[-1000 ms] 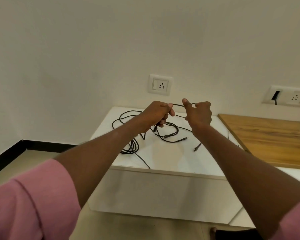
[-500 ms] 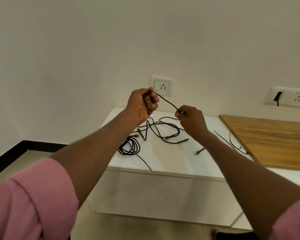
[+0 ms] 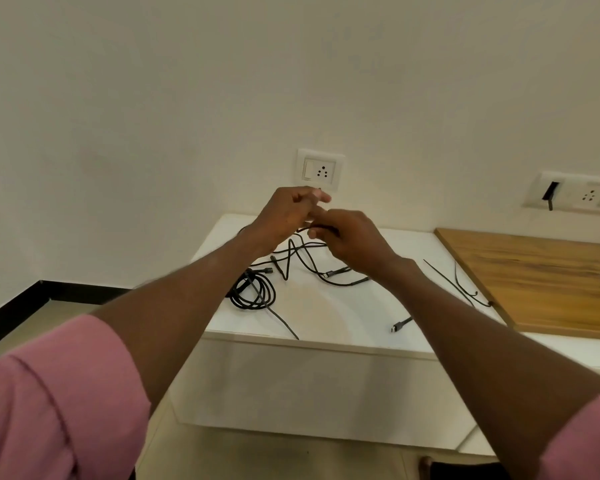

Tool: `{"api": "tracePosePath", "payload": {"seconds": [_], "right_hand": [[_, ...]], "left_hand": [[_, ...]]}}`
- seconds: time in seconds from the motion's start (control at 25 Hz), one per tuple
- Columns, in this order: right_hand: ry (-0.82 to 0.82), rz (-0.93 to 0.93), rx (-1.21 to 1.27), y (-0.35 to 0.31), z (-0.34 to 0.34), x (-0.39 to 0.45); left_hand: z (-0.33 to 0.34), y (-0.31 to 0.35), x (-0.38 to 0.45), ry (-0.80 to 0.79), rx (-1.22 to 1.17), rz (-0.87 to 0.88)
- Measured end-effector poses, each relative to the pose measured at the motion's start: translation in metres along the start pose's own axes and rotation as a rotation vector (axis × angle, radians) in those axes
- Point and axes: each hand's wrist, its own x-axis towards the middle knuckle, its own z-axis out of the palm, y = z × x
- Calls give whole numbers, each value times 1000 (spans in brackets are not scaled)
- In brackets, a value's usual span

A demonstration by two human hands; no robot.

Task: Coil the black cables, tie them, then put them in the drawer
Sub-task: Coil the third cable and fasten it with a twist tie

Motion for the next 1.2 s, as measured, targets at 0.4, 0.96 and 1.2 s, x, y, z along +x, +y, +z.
{"api": "tracePosePath", "payload": {"seconds": [0.4,0.96,1.2], "right_hand": [[457,344,356,5,-20,5],[428,404,424,14,-22,3],[124,471,429,16,-4,1]], "left_hand": [[0,18,0,-373,-280,-323],[-1,15,-2,-600,-739,-450],[2,20,-2,-443,-927,-333]]}}
